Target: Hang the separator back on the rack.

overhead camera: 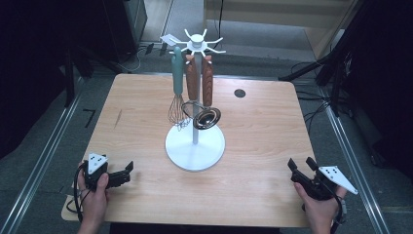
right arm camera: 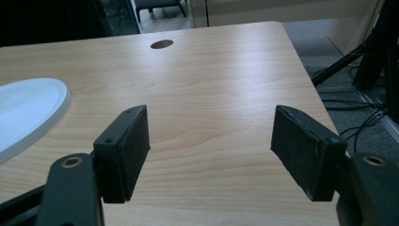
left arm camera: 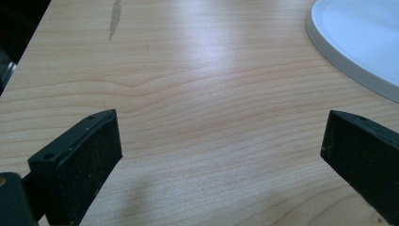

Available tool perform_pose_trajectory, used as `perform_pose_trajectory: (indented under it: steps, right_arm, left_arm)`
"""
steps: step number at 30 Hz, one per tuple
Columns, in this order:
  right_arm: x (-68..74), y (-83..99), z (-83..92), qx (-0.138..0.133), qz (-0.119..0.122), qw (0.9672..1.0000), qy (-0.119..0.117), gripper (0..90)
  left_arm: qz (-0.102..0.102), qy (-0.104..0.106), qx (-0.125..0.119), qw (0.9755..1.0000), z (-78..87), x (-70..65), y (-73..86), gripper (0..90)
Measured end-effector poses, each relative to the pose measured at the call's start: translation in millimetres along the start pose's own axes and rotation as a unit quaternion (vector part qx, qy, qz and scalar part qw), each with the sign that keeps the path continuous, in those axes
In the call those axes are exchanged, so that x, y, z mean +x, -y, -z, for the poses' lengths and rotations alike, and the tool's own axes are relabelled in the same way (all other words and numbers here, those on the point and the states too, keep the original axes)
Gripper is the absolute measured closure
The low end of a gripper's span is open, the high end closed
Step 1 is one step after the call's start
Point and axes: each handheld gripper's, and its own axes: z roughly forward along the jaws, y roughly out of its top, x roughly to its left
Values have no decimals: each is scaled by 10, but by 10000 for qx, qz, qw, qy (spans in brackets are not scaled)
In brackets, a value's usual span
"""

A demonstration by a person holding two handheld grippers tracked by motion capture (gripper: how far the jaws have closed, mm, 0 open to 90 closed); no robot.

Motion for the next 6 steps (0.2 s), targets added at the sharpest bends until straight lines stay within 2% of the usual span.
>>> perform_pose_trajectory:
  steps: [4,6]
  right_arm:
    - [4,6,-14,52,37,10000,42,288]
    - [17,11,-33,124,-22,9999,38,286]
  left_arm:
    - [1,0,4,10000,-3,-1,-1,0]
    - [10,8,2,10000,-5,0,-1,0]
